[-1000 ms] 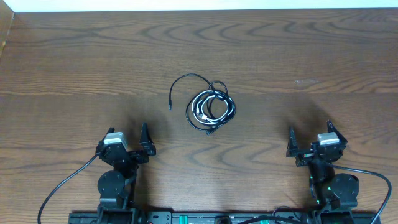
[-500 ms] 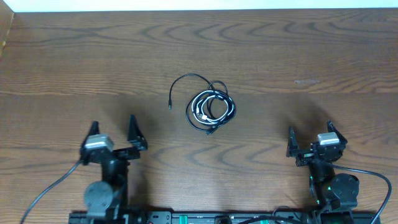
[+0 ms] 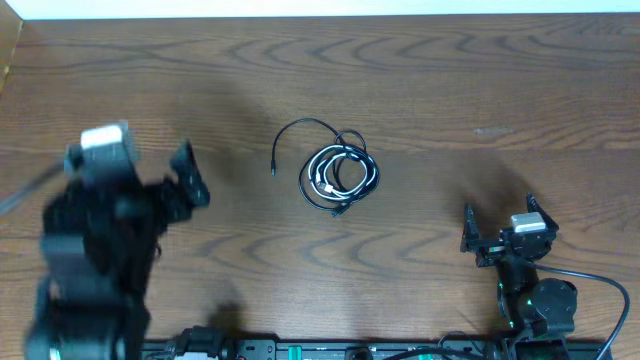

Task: Untangle cables
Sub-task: 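Move the left gripper over the tangled black and white cable bundle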

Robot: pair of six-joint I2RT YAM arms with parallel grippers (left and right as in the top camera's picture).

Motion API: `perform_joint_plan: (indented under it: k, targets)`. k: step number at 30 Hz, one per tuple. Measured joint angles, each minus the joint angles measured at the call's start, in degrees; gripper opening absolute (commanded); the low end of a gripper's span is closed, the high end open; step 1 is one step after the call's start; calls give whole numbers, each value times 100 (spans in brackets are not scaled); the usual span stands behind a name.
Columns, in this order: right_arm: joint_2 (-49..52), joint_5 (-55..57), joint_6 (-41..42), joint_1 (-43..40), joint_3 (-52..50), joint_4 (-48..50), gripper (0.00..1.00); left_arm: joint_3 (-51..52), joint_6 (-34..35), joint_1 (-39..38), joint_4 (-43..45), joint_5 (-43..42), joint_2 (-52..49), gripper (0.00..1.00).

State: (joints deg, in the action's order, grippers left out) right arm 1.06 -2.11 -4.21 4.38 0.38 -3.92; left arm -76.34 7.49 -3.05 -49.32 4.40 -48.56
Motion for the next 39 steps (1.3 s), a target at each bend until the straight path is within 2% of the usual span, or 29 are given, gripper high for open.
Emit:
perform_joint_plan:
  k: [4,6,15,17,18,19,29,30,33,34,35,39]
  targets:
    - [0,4,0,0,0,-7,99,-1027,0,0,-1228,0,-1462,98]
    - [0,4,-2,0,0,-4,99,-1228,0,0,-1582,0,-2076,98]
    - [0,9,0,0,0,-7,99,-1281,2,0,-2398,-157,-4339,97]
    - [0,9,-2,0,0,-7,99,-1283,2,0,-2400,-321,-4684,77]
    - [0,9,0,0,0,-7,99,-1283,9,0,-2398,-424,-4854,47]
    - [0,9,0,0,0,-7,99,-1283,7,0,-2402,-529,-5051,8]
    - [0,20,0,0,0,-7,99,-1283,7,-26,-2153,-1681,-6317,8]
    - [0,20,0,0,0,-7,99,-1283,7,-46,-2085,-1751,-6413,9]
    - [0,20,0,0,0,-7,99,-1283,63,-111,-1910,-1845,-6636,25]
    - [0,20,-2,0,0,-7,99,-1283,92,-138,-1845,-1869,-6697,36]
    - [0,20,0,0,0,-7,99,-1283,170,-170,-1777,-1882,-6754,42]
    - [0,20,-2,-2,0,-7,99,-1283,264,-328,-1467,-1937,-6872,44]
